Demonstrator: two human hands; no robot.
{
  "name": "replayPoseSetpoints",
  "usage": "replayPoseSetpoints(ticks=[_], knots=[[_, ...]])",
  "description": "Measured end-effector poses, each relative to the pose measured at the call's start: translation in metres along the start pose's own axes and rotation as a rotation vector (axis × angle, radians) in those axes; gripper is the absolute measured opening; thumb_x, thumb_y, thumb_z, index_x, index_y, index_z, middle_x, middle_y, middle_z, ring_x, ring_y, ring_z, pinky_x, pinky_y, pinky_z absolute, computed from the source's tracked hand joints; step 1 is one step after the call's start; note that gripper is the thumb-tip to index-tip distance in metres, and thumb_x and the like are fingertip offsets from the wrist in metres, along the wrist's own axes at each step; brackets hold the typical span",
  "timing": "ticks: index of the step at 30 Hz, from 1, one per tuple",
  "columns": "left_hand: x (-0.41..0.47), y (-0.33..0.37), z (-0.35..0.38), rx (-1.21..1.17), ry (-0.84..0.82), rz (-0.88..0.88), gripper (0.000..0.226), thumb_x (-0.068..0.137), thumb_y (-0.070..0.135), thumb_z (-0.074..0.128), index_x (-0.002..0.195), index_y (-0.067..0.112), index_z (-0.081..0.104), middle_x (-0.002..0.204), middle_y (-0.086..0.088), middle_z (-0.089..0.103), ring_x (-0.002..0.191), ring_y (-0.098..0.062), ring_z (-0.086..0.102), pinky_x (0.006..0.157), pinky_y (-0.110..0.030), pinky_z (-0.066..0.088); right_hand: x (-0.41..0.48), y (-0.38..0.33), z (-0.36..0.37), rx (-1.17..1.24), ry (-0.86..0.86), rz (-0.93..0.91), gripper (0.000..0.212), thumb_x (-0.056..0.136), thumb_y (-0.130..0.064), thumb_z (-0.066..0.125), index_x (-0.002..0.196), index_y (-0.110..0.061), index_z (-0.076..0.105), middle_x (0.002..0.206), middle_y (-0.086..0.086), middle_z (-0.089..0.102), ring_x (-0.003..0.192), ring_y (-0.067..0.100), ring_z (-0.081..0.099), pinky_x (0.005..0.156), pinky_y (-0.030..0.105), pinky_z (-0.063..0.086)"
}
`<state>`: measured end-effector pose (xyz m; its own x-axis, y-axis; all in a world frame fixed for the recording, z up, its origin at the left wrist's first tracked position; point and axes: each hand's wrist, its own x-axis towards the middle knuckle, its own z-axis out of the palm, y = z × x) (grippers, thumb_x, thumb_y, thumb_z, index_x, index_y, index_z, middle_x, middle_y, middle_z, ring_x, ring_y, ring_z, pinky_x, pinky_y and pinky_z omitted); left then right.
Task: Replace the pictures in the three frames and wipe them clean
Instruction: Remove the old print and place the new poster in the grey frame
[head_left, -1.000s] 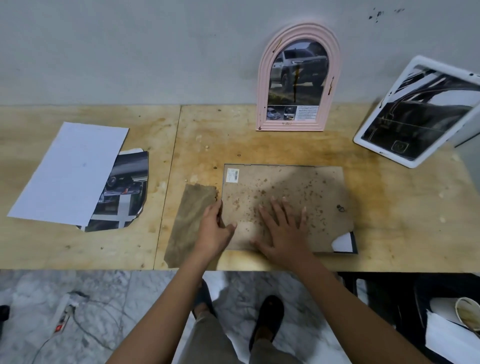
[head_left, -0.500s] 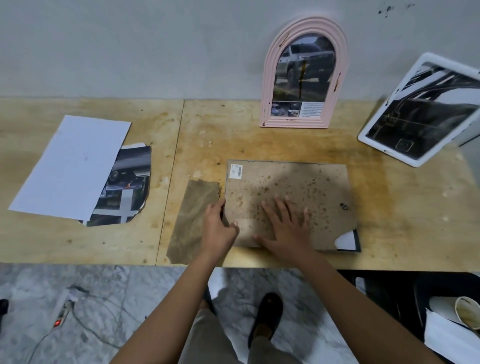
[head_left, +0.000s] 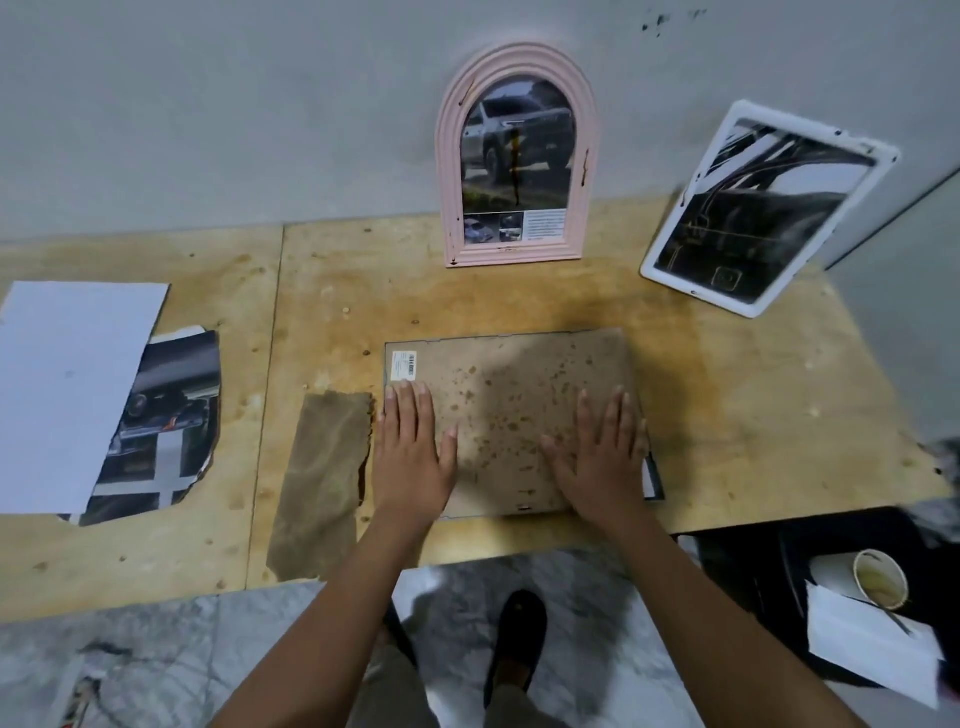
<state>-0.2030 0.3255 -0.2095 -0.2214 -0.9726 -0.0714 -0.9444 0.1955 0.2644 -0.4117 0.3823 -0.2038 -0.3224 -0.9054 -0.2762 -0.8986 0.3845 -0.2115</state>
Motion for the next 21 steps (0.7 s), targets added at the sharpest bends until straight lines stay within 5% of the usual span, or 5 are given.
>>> replayPoseSetpoints(ticks=[4, 7, 9, 14, 21], knots=[[0.000, 0.002, -0.002, 0.009, -0.009, -0.011, 0.067, 0.095, 0.046, 0.014, 0.147, 0.005, 0.022, 0.155, -0.016, 0.016, 0.145, -0.028, 0.009, 0.117, -0.037, 0.003, 0.001, 0.001, -0.007, -0.031, -0.026, 0.023, 0.095, 0.072, -0.082, -0.001, 0.148, -0.026, -0.012, 0.154, 0.012, -0.023, 0.142, 0.027, -0.021, 0.114, 0.043, -0.009], [0.001, 0.003, -0.002, -0.001, 0.006, -0.016, 0.066, 0.093, 0.044, 0.020, 0.144, 0.003, 0.030, 0.152, -0.018, 0.024, 0.143, -0.031, 0.015, 0.117, -0.039, 0.008, 0.011, -0.005, -0.030, -0.027, -0.025, 0.044, 0.074, 0.086, -0.067, 0.034, 0.143, -0.022, 0.020, 0.154, 0.013, 0.009, 0.141, 0.031, 0.010, 0.113, 0.044, 0.014], [0.007, 0.005, -0.005, -0.001, 0.018, -0.013, 0.066, 0.089, 0.042, 0.025, 0.138, 0.000, 0.041, 0.146, -0.022, 0.035, 0.139, -0.036, 0.025, 0.115, -0.043, 0.016, 0.025, -0.011, -0.043, -0.001, 0.032, 0.064, 0.056, 0.091, -0.055, 0.039, 0.133, -0.018, 0.033, 0.147, 0.014, 0.024, 0.136, 0.031, 0.021, 0.110, 0.043, 0.021], [0.022, 0.009, -0.007, -0.011, 0.006, 0.004, 0.044, 0.080, 0.036, 0.036, 0.101, 0.002, 0.054, 0.125, -0.027, 0.049, 0.126, -0.042, 0.039, 0.107, -0.053, 0.033, 0.050, -0.012, -0.038, 0.089, 0.028, 0.064, 0.069, 0.096, -0.050, 0.028, 0.150, -0.016, 0.003, 0.157, 0.013, -0.013, 0.144, 0.025, -0.013, 0.118, 0.040, -0.003], [0.017, 0.005, 0.003, -0.014, 0.090, 0.049, 0.064, 0.089, 0.035, 0.029, 0.140, -0.002, 0.033, 0.151, -0.021, 0.026, 0.142, -0.029, 0.016, 0.117, -0.037, 0.005, 0.052, -0.004, -0.025, 0.014, 0.016, 0.019, 0.070, 0.096, -0.055, 0.018, 0.149, -0.020, -0.010, 0.154, 0.012, -0.022, 0.143, 0.024, -0.020, 0.113, 0.035, -0.015]])
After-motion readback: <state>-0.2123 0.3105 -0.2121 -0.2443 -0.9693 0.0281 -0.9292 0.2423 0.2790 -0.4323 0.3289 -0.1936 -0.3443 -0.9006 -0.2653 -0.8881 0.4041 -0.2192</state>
